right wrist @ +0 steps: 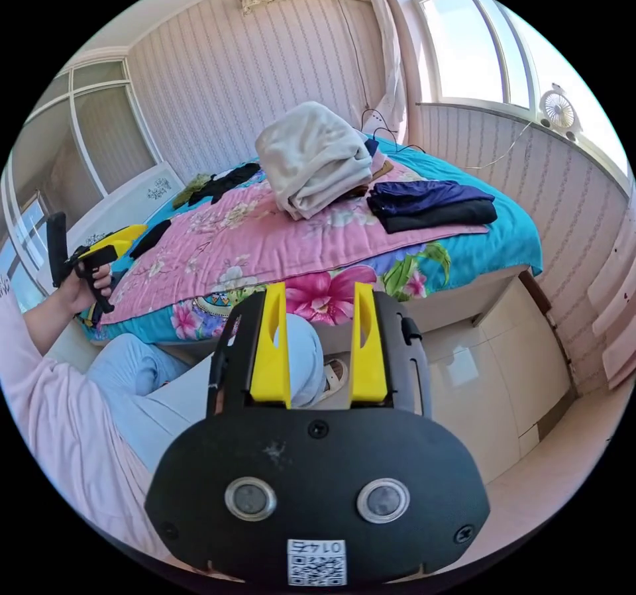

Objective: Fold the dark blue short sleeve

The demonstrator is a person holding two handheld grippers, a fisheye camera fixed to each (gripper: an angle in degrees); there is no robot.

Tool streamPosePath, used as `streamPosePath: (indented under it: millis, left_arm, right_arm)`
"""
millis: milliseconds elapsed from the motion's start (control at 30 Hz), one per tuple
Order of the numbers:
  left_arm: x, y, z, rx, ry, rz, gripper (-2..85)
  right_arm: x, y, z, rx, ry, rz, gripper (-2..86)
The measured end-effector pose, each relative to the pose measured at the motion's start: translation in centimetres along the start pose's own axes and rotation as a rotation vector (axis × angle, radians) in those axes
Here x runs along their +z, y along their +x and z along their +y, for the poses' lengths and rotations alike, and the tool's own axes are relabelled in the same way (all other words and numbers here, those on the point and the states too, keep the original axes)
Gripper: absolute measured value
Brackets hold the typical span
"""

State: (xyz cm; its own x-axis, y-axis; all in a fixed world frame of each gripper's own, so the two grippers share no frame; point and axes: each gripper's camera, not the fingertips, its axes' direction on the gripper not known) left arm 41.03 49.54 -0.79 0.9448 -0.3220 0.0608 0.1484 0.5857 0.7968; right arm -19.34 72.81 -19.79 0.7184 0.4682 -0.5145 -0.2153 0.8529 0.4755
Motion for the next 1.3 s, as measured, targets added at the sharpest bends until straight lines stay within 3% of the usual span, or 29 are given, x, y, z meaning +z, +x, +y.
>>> streamPosePath:
  millis: [400, 567, 733, 800, 900, 1100, 1300]
  left_arm:
    - [24.8, 7.1, -11.9, 0.142, -0.119, 0.118, 14.1]
    - [34.4, 7.3, -18.5, 0.042, -0.073, 0.192, 13.5]
    - [45.0, 8.7, -22.6, 0.05, -0.168, 0.108, 16.1]
    - [50.4, 8.9, -23.2, 0.028, -0.283, 0.09, 16.1]
    - [55.2, 8.5, -23.3, -0.012, -0.401, 0.034, 11.8]
    - [56.5, 8.6, -23.3, -0.033, -0.49, 0.135, 0.0]
    - [47.1, 12.8, -22.0, 0.163, -0.305, 0.344, -0.9]
  right_arm:
    - [-0.1, 14.3, -6.9, 0.116, 0.146, 0.065, 11.7]
    - [2.3, 20.5, -9.2, 0.387, 0.166, 0.045, 10.7]
    - [2.3, 23.7, -8.6, 0.511, 0.189, 0.067, 5.5]
    - [1.8, 24.8, -8.3, 0.555, 0.178, 0.05, 4.1]
    - [0.5, 25.9, -7.4, 0.573, 0.205, -0.009, 2.1]
    - [-2.0, 26.8, -5.3, 0.603, 0.293, -0.173, 0.9]
    - [-9.3, 23.2, -2.9, 0.457, 0.294, -0.244, 0.2]
